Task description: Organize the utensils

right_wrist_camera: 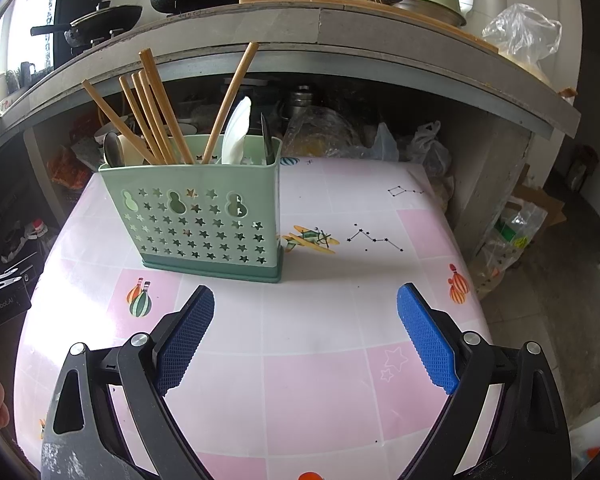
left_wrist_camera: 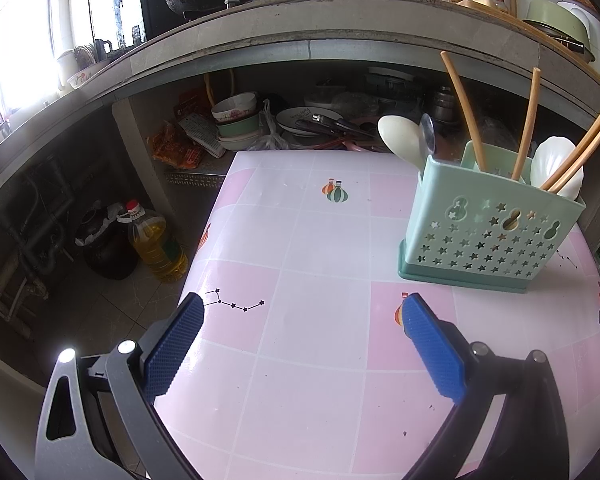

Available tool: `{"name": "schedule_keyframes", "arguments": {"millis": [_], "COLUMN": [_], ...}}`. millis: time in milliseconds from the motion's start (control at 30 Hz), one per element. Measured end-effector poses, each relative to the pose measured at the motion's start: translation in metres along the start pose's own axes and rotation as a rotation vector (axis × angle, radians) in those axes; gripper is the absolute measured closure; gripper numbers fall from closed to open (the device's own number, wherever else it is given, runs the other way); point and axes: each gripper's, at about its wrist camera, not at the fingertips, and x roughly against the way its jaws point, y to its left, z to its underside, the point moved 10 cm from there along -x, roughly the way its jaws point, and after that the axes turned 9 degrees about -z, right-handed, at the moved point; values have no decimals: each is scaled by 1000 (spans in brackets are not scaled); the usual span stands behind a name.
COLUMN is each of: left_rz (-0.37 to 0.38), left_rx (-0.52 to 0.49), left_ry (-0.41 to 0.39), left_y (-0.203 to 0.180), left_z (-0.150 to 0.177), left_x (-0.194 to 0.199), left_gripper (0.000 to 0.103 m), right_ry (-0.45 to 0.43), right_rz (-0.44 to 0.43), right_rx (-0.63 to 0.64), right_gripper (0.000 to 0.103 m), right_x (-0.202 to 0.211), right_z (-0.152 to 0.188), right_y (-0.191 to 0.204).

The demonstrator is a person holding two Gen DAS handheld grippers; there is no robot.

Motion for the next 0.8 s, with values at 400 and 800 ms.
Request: {"name": "schedule_keyframes", "arguments": {"millis": [400,800], "left_rz": [1,0], "left_rx": [-1,-1], "left_ry": [3,3], "left_y": [0,1], "left_z": [1,2], "left_x": [0,0], "left_gripper": [6,6], "right_ry": [1,0], "right_rz": [-6,-13], "right_rx": [1,3], "right_gripper": [14,14], "right_x": [0,2], "right_z": [0,-2], "right_y": [2,3]}}
